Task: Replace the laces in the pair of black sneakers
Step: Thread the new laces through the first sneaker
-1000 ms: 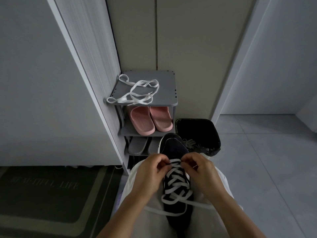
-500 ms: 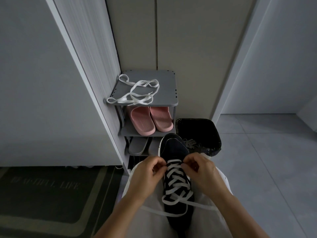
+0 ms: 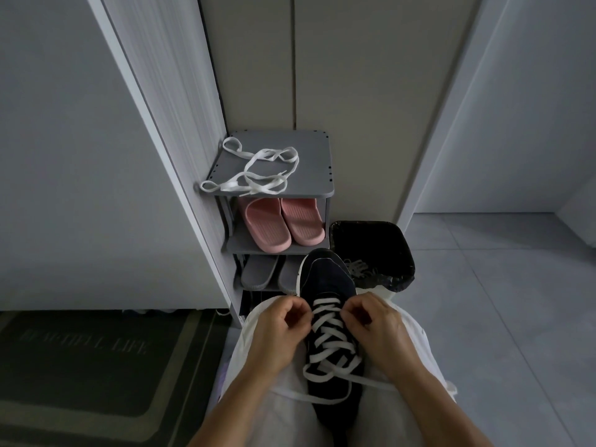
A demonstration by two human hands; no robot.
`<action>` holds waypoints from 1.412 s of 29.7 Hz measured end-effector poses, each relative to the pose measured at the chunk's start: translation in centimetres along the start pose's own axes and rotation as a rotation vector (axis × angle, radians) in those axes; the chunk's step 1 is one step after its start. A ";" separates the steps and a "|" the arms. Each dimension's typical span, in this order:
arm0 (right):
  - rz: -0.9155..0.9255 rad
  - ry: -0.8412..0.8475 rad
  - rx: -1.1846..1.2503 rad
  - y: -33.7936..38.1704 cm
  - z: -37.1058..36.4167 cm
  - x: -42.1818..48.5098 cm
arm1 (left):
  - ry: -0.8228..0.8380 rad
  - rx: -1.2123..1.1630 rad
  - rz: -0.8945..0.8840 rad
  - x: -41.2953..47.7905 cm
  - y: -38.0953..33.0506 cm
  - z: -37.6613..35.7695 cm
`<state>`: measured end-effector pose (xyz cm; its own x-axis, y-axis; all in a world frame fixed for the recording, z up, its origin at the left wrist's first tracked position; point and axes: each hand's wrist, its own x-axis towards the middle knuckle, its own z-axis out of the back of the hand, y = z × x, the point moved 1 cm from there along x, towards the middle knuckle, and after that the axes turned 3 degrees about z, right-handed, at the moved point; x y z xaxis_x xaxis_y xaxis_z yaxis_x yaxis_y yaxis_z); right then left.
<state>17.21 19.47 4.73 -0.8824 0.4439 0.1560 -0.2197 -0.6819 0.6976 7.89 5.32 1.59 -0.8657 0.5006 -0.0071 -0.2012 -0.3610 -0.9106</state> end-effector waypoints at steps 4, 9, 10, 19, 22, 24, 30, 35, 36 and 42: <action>0.030 0.027 -0.013 0.4 0.7 -1.1 | -0.016 -0.006 -0.084 -1.5 0.0 0.1; 0.009 0.051 -0.059 0.6 0.5 -1.0 | -0.049 0.082 -0.116 -1.6 0.3 -0.8; -0.002 0.046 -0.066 0.4 0.7 -1.0 | -0.049 0.059 -0.110 -1.6 0.2 -0.6; 0.054 0.234 -0.079 -1.5 1.2 -2.0 | 0.039 0.100 -0.116 -3.1 0.8 -0.1; 0.055 0.229 -0.013 -1.6 1.1 -2.0 | 0.077 0.121 -0.090 -2.9 0.2 -0.3; 0.034 0.224 0.055 -1.6 1.1 -2.3 | 0.100 0.052 -0.039 -2.8 0.1 -0.1; 0.011 0.115 0.059 -2.6 0.9 -2.8 | 0.111 -0.029 -0.024 -3.6 0.5 0.8; 0.031 0.280 0.162 -3.2 1.3 -4.0 | 0.185 0.284 -0.216 -4.3 2.1 1.2; 0.063 0.244 0.144 -3.3 1.0 -4.1 | 0.154 0.337 -0.243 -4.4 2.2 0.9; 0.188 0.106 0.080 -4.0 0.0 -4.5 | 0.084 0.355 -0.309 -4.3 2.0 0.2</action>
<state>22.03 20.19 1.26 -0.9444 0.2468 0.2171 -0.0174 -0.6969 0.7169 11.12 2.29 -0.06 -0.7039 0.6830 0.1949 -0.6000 -0.4249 -0.6778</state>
